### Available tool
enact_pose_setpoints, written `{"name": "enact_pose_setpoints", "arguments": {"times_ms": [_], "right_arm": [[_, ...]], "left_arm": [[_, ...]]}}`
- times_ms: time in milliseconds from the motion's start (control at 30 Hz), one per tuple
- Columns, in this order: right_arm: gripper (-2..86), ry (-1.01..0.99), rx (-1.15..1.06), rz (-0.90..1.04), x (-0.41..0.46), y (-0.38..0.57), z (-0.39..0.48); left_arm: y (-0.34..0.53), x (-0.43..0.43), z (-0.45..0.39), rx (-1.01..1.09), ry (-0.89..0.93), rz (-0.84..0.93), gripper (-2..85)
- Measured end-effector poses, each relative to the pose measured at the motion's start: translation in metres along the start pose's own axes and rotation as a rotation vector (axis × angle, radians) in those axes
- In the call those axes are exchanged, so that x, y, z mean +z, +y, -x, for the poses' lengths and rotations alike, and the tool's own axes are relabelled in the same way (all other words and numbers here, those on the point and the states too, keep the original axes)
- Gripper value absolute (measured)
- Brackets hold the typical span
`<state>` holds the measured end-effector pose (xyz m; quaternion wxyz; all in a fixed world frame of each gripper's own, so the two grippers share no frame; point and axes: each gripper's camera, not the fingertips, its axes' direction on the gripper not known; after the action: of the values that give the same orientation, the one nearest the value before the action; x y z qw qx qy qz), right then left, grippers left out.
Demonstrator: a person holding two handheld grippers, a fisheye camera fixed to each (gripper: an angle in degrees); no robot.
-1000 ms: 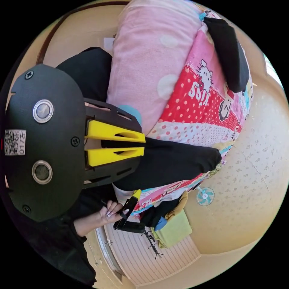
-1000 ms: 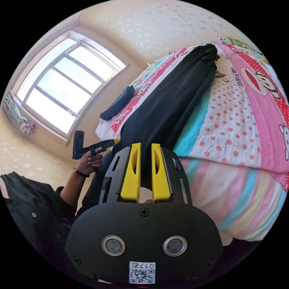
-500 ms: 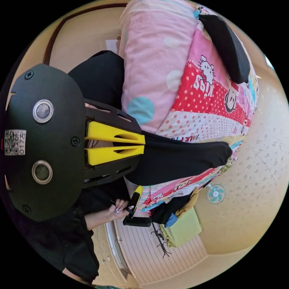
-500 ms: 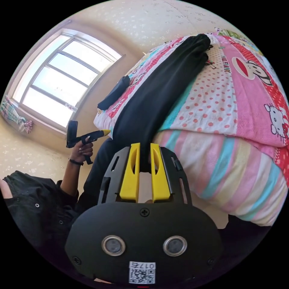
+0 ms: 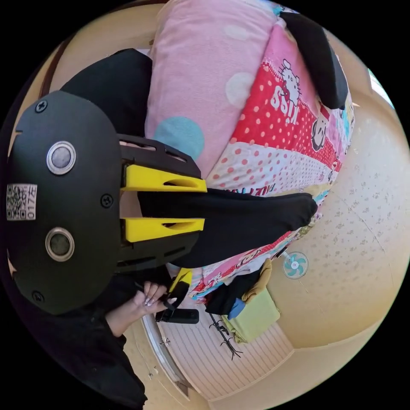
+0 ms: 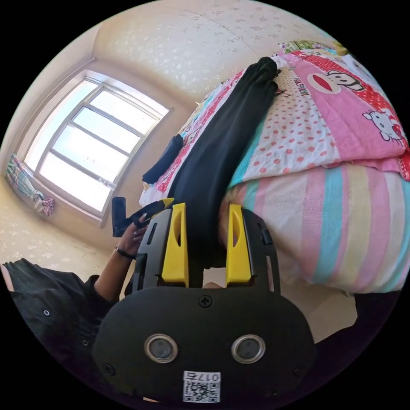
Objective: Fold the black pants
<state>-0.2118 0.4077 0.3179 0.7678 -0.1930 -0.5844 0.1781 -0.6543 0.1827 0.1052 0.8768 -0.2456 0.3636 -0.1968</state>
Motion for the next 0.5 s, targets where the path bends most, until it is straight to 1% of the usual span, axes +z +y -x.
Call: {"name": "enact_pose_setpoints", "arguments": {"times_ms": [100,167,200,267,333,433,500], "right_arm": [[13.4,0.005,-0.034,-0.031,0.004,0.013,0.005],[13.3,-0.004,-0.066,-0.012,0.006,0.016,0.007],[13.2,-0.024,-0.067,-0.005,0.008,0.017,0.005],[13.1,-0.046,-0.051,-0.005,0.012,0.018,0.002],[12.6,-0.052,-0.025,-0.011,0.02,0.017,0.001],[8.1,0.077,-0.079,0.072,0.037,0.008,0.012],[5.0,0.074,-0.155,0.214,0.037,-0.012,0.019]], "left_arm": [[-0.001,-0.002,-0.016,0.027,-0.11,0.033,9.7],[-0.001,-0.006,-0.032,0.095,-0.219,0.049,10.7],[-0.001,-0.005,-0.034,0.106,-0.227,0.048,11.0],[0.001,0.006,-0.029,0.104,-0.188,0.085,12.3],[0.003,0.012,-0.026,0.101,-0.185,0.076,13.2],[0.002,0.017,-0.03,0.09,-0.246,0.085,11.4],[0.002,0.019,-0.039,0.124,-0.249,0.126,7.9]]}}
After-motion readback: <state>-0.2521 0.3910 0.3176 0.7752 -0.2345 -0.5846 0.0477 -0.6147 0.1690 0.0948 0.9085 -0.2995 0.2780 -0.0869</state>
